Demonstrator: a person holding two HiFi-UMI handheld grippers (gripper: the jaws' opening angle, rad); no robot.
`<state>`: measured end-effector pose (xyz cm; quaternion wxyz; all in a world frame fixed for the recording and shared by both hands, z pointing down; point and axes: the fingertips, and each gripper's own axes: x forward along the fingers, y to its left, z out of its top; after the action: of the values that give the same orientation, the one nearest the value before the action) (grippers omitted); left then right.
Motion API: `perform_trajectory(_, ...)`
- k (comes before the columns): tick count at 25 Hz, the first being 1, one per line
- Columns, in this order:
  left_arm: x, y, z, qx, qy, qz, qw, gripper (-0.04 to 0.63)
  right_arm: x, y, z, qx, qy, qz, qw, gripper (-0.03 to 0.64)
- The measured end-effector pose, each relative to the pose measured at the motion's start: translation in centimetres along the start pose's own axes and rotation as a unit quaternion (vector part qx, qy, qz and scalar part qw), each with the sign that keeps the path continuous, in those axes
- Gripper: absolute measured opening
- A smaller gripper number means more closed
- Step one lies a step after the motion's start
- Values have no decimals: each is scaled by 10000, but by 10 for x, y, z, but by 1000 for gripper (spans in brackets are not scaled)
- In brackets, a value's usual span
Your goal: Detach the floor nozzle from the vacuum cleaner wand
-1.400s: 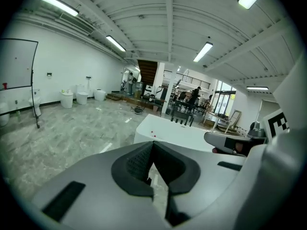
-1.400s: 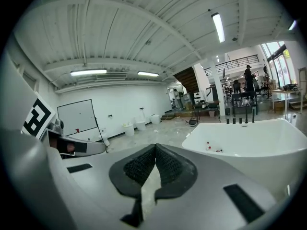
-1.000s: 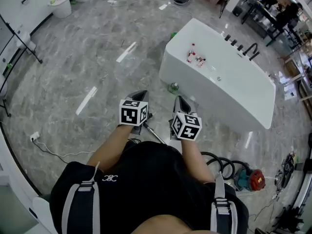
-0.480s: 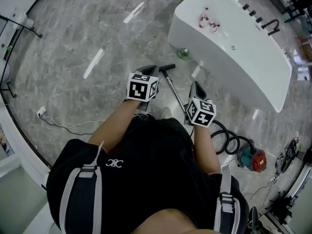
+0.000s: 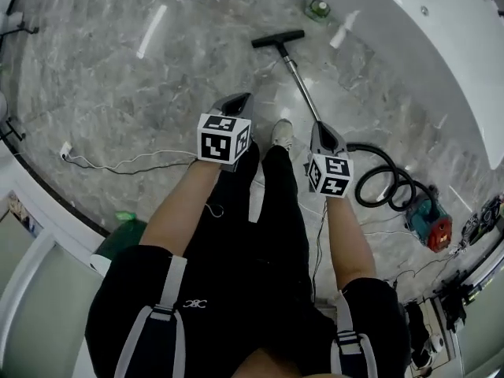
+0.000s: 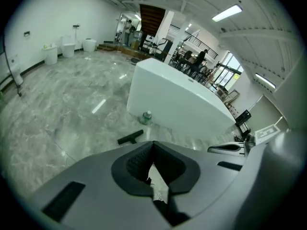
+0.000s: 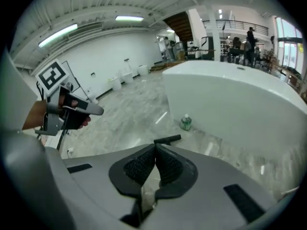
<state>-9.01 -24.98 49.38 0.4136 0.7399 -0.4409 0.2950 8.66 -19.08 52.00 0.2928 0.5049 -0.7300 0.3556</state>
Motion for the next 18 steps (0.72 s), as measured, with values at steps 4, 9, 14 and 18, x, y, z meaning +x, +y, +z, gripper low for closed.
perform_trajectory(4,120,42,-64,-164,205,-96,9996,2,161,-51,-82,-623,452,22,9970,6)
perform_trajectory(9,246,93,-143,-139,445,-257,9986,3,350,-114,-188,-1210,1206,-75,9853,129)
perform_trajectory(14,306,133,-197,-129,588,-326,9977,2,476,-151,-275,-1817,2122,14,9602,149)
perform_trajectory(18,324,164,-215,-392,518,-319,9974,2,525,-166,-290,-1955,2175,-17,9563,161)
